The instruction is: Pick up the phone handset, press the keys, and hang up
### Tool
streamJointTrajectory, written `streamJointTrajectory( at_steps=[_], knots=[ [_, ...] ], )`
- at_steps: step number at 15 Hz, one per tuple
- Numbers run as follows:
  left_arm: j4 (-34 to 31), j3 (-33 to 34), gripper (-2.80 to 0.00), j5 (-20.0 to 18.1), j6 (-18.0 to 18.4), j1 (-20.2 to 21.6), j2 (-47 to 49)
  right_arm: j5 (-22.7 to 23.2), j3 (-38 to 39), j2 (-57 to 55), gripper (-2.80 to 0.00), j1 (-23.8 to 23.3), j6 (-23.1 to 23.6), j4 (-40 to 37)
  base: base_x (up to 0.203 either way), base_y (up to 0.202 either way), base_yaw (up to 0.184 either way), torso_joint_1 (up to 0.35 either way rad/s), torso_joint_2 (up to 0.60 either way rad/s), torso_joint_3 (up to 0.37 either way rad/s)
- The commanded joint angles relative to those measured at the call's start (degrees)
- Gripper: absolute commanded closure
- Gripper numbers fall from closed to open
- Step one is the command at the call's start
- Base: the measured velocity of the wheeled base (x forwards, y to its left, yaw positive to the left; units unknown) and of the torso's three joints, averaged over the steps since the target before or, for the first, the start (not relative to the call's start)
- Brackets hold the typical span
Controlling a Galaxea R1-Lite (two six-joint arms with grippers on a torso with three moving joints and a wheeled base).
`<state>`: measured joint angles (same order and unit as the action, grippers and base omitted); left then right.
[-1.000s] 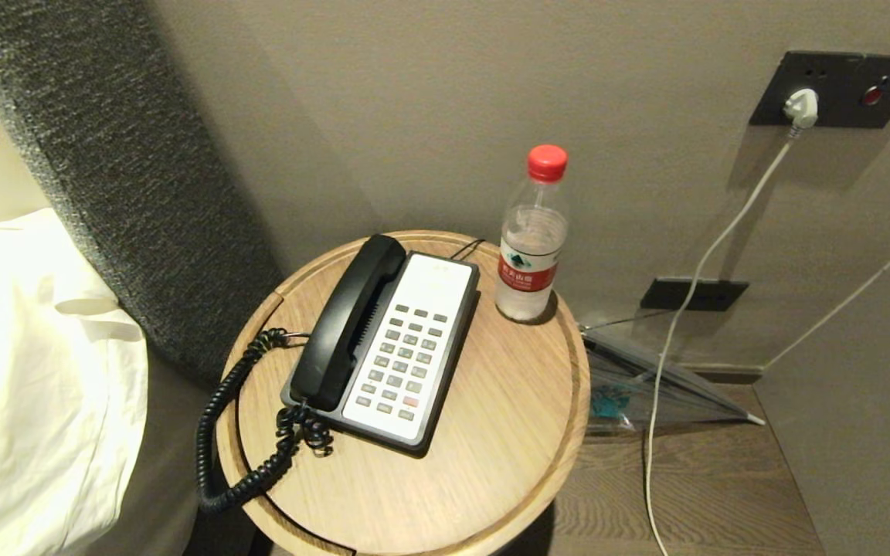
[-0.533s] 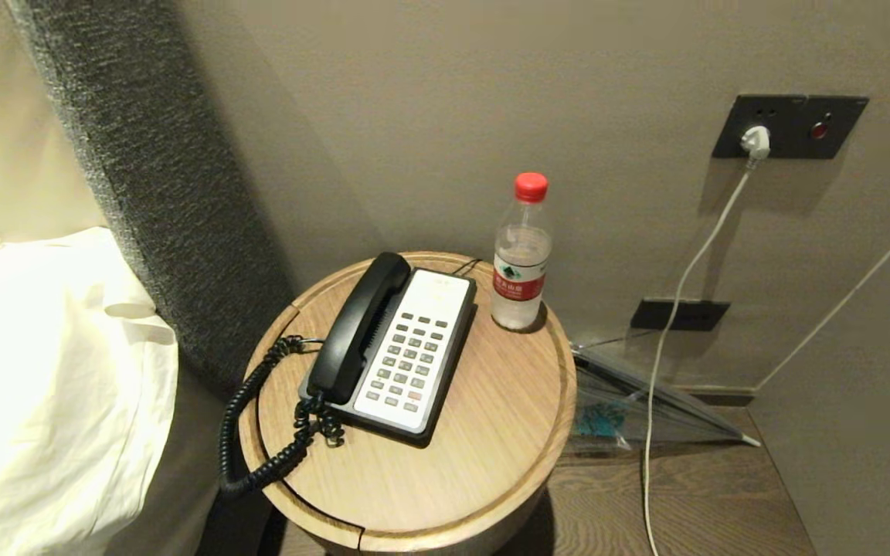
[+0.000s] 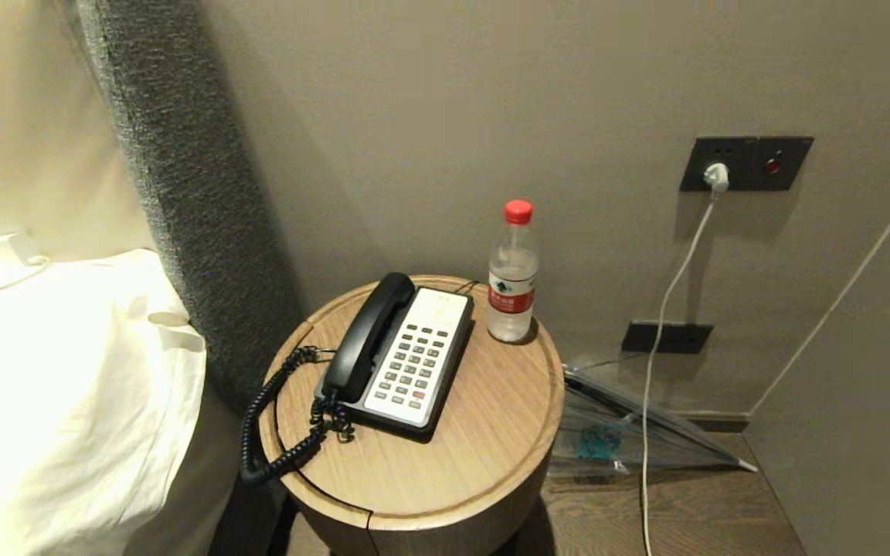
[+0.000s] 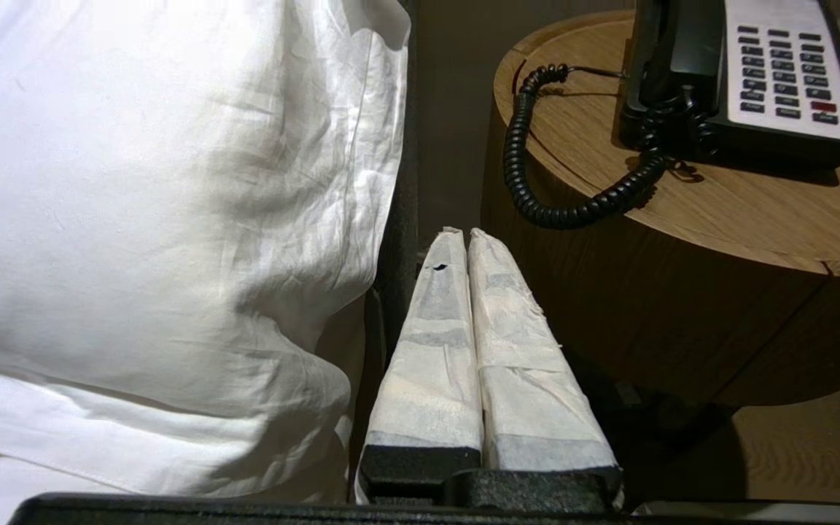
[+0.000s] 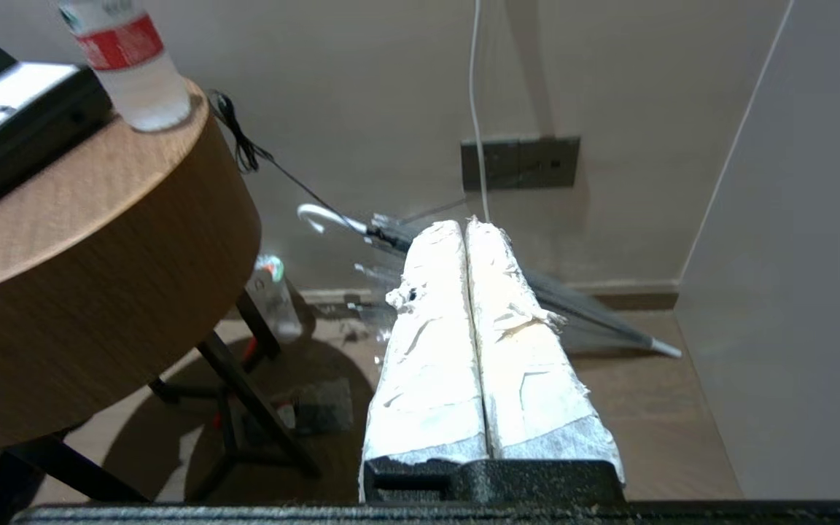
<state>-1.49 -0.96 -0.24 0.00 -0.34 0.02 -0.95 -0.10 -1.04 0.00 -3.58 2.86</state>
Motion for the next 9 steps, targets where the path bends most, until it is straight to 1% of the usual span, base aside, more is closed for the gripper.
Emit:
streamJointTrajectory(
  at_steps=[1,6,9],
  knots=[
    [0.0,0.0,0.00,0.0,0.0,0.0,0.0,0.0,0.0,-0.1,0.00,0.0,0.0,0.0,0.000,0.000,0.000,0.003,0.00,0.203],
    [0.1,0.0,0.00,0.0,0.0,0.0,0.0,0.0,0.0,-0.1,0.00,0.0,0.0,0.0,0.000,0.000,0.000,0.002,0.01,0.205],
    [0.0,0.0,0.00,0.0,0.0,-0.1,0.0,0.0,0.0,-0.1,0.00,0.0,0.0,0.0,0.000,0.000,0.000,0.003,0.00,0.080]
  ],
)
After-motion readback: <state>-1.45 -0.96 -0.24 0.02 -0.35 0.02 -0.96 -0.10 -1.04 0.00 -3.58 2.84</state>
